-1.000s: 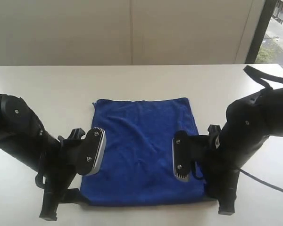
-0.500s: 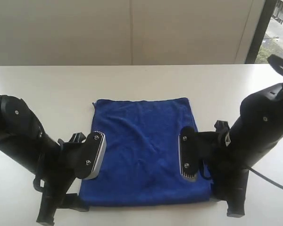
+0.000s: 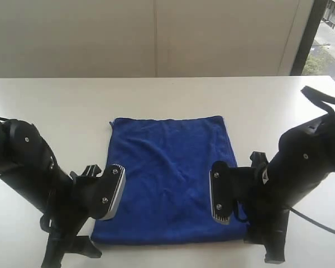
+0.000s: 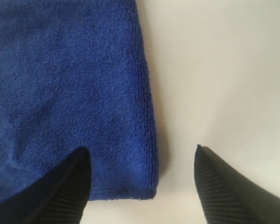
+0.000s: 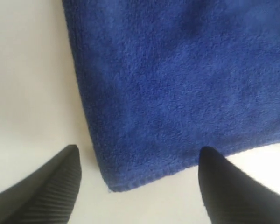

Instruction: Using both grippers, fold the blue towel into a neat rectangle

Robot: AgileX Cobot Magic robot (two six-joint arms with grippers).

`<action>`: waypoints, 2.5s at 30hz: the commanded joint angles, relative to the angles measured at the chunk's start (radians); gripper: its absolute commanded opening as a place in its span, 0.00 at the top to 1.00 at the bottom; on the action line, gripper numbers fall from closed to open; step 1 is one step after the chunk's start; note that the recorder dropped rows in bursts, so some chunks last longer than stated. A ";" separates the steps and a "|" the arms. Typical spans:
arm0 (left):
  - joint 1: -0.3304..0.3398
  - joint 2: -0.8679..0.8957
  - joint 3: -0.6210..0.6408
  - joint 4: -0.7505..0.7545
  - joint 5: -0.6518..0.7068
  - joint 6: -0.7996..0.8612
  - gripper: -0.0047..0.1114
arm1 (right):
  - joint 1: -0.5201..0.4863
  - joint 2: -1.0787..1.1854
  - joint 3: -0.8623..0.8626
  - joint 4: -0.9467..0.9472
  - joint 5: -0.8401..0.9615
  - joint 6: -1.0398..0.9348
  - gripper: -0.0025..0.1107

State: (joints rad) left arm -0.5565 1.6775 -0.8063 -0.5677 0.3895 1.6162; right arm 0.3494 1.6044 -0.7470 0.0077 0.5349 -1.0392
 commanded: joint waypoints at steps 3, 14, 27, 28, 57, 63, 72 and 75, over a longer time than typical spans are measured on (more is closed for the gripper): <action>-0.004 0.010 0.008 -0.004 -0.009 -0.021 0.37 | -0.001 0.034 0.005 0.004 -0.006 -0.014 0.39; -0.004 0.021 0.008 -0.004 -0.022 -0.021 0.38 | -0.001 0.061 0.005 0.000 -0.020 -0.016 0.41; -0.004 0.057 0.008 -0.004 -0.022 -0.023 0.39 | -0.001 0.063 0.005 0.000 -0.048 -0.016 0.44; -0.004 0.057 0.008 -0.004 -0.022 -0.023 0.39 | -0.001 0.063 0.005 0.000 -0.048 -0.016 0.44; -0.004 0.056 0.008 -0.004 0.007 -0.050 0.74 | -0.001 0.040 0.052 -0.008 -0.057 -0.015 0.75; -0.004 0.056 0.008 -0.004 0.018 -0.077 0.74 | -0.001 -0.017 0.052 -0.008 -0.038 -0.013 0.86; -0.004 0.056 0.008 0.001 0.085 -0.077 0.86 | -0.001 -0.041 0.052 -0.001 -0.012 -0.006 0.98; -0.004 0.056 0.008 0.001 0.092 -0.077 0.96 | -0.001 -0.041 0.052 -0.001 0.004 -0.006 0.98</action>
State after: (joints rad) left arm -0.5565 1.7217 -0.8082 -0.5817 0.4161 1.5517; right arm 0.3494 1.5709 -0.6982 0.0000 0.5165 -1.0416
